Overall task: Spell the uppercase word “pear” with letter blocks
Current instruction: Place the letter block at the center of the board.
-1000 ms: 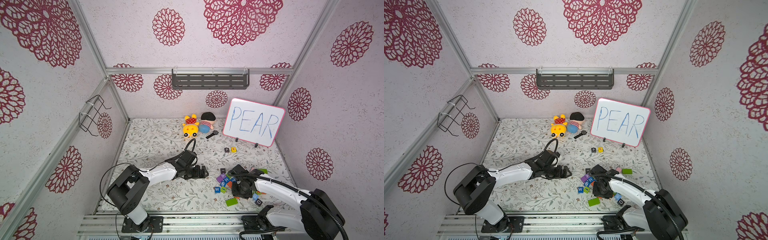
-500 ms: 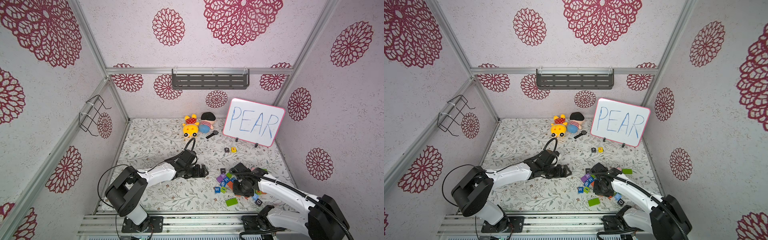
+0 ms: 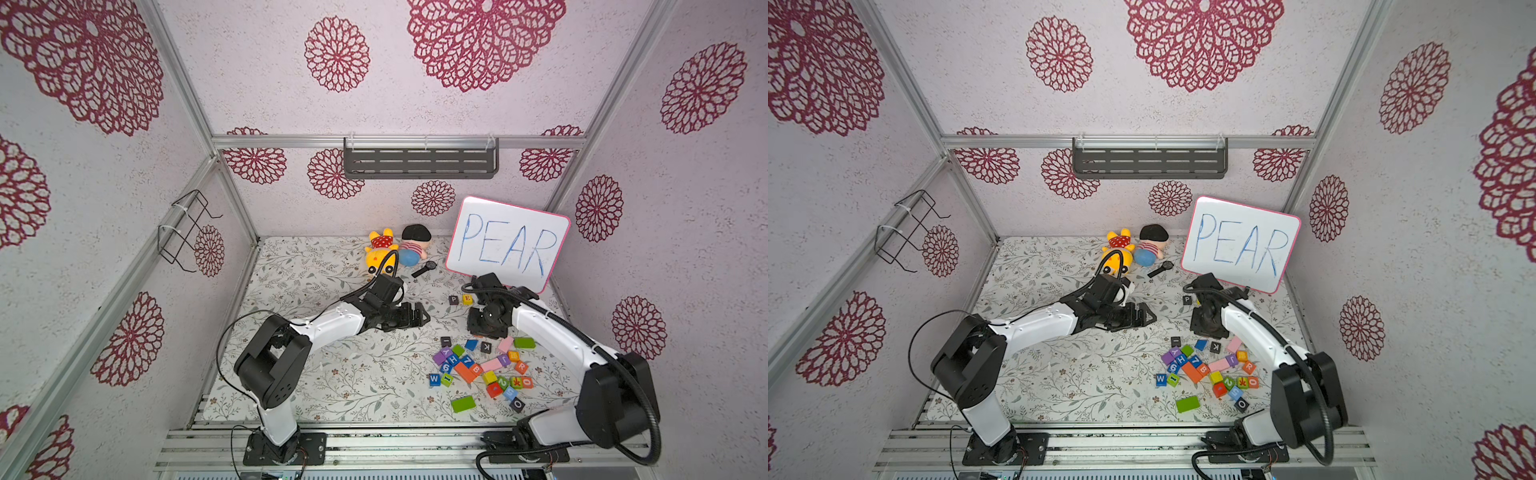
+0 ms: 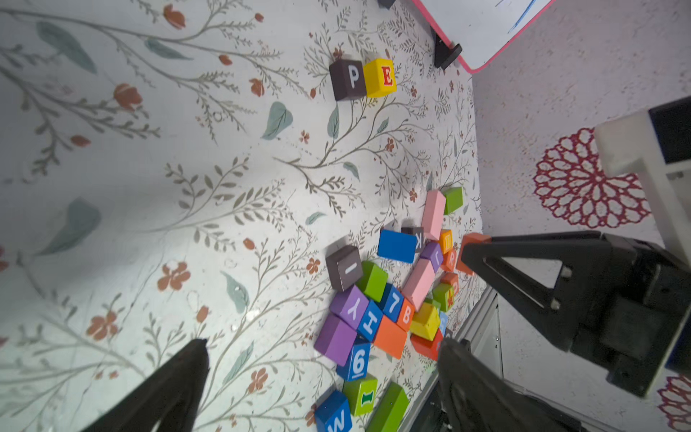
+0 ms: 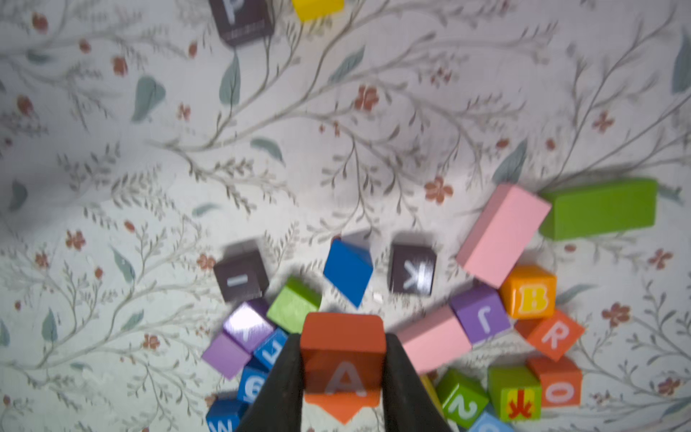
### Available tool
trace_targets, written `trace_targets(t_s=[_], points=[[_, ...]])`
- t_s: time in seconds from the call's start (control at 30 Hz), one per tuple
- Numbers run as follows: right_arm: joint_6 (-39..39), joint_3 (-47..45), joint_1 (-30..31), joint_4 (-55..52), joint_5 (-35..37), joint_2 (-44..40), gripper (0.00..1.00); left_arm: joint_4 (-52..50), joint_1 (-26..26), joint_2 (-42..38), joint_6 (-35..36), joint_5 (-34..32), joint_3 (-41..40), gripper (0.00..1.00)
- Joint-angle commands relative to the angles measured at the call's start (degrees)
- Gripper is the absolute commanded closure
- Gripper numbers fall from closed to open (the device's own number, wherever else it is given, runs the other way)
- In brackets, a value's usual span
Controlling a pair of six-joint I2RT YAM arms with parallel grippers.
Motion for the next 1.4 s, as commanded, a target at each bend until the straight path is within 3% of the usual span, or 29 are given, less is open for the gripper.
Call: trace_targets(t_s=[0.0,0.23,0.4,0.63,1.37], points=[[-7.3,5.5,-4.3,3.4,2.3,5.9,0.77,-2.9,0.8,3.9,2.6,2.9,5.8,0.02],[-13.3,14.8,-11.1,6.3,-0.3,16.9,0.77,-11.1,2.5,13.8,7.0,5.9,18.8,0.02],[-15.7,18.4,-14.0,8.1,-2.1,22.4,0.77,-18.2,3.1,18.2,11.2,6.5,25.2,0.02],[-17.5,23.2,-15.9,7.6,-5.3,28.2,0.77,-20.5,3.8,21.8,11.8,6.3,31.4,0.02],[-21.3,30.7,-16.1,2.9,-7.4,36.1,0.77,-21.1,4.2,24.0,12.1,6.0,34.6,0.02]])
